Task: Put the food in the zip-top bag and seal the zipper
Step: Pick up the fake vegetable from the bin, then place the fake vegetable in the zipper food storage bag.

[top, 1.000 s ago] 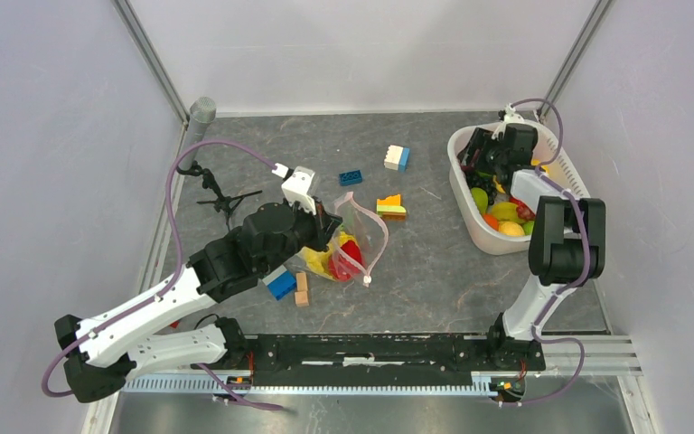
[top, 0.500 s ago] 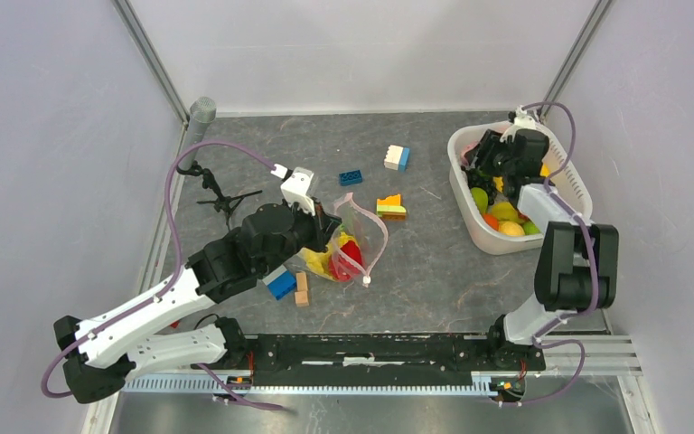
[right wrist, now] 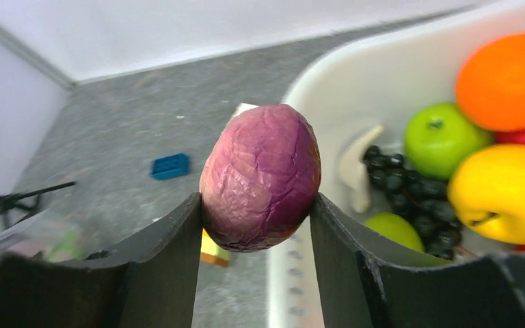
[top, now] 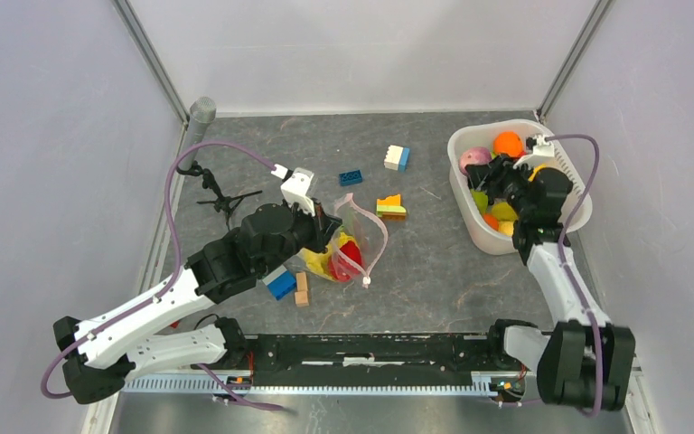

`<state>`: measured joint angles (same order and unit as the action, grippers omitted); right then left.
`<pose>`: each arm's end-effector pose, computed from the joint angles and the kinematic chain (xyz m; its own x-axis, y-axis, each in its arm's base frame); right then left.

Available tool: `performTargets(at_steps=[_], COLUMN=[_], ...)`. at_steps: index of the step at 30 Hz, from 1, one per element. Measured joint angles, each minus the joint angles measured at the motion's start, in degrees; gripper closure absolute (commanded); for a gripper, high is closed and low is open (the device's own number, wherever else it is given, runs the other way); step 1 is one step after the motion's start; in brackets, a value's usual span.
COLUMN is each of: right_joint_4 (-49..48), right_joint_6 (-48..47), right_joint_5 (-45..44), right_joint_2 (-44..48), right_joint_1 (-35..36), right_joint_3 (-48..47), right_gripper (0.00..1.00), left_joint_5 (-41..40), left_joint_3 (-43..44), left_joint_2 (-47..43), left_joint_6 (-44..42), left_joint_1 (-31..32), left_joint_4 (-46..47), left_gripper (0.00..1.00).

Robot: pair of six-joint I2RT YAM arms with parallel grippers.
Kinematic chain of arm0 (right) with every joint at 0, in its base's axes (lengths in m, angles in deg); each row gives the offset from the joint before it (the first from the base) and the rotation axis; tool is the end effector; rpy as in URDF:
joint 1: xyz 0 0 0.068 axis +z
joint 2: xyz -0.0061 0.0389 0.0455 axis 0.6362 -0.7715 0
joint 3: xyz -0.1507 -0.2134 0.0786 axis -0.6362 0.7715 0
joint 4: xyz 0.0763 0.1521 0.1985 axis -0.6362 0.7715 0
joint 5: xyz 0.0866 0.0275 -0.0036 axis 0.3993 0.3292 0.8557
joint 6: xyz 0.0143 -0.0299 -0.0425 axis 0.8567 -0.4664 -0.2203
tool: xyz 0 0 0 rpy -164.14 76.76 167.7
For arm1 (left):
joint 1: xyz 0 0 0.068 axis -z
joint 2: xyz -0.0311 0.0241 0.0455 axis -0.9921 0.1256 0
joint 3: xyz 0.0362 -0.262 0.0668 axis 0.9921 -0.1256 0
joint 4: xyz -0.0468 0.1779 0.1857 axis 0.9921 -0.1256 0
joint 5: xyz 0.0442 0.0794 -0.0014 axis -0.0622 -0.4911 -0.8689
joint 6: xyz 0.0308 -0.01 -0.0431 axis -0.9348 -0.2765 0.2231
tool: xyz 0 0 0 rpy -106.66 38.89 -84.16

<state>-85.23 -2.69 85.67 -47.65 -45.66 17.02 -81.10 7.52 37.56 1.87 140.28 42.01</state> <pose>0.2596 -0.0152 0.2773 -0.2634 0.3854 -0.8844 -0.1598 0.8866 0.4340 0.1176 -0.1643 0.3648 -0.4191 -0.0856 -0.9039 0.5171 0.7959 -0.3151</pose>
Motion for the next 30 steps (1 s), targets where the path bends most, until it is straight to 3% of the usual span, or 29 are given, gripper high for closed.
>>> performTargets(at_steps=[6, 15, 23, 30], right_joint_4=[-2.5, -3.5, -0.9, 5.7], right_joint_6=[2.1, 0.7, -4.3, -10.9], right_joint_5=[9.6, 15.9, 17.0, 7.8], right_joint_2=[10.7, 20.6, 20.4, 14.4], right_joint_1=[4.5, 25.6, 37.1, 47.1], right_joint_3=[3.5, 8.5, 8.9, 6.0], right_gripper=[0.57, 0.57, 0.56, 0.46], left_joint_5=[0.0, 0.0, 0.4, 0.4], left_joint_3=[0.0, 0.0, 0.0, 0.0], left_joint_2=[0.0, 0.0, 0.6, 0.6], left_joint_6=[0.0, 0.0, 0.0, 0.0], left_joint_1=[0.0, 0.0, 0.0, 0.0], left_joint_4=[0.0, 0.0, 0.0, 0.0], left_gripper=[0.97, 0.97, 0.97, 0.97])
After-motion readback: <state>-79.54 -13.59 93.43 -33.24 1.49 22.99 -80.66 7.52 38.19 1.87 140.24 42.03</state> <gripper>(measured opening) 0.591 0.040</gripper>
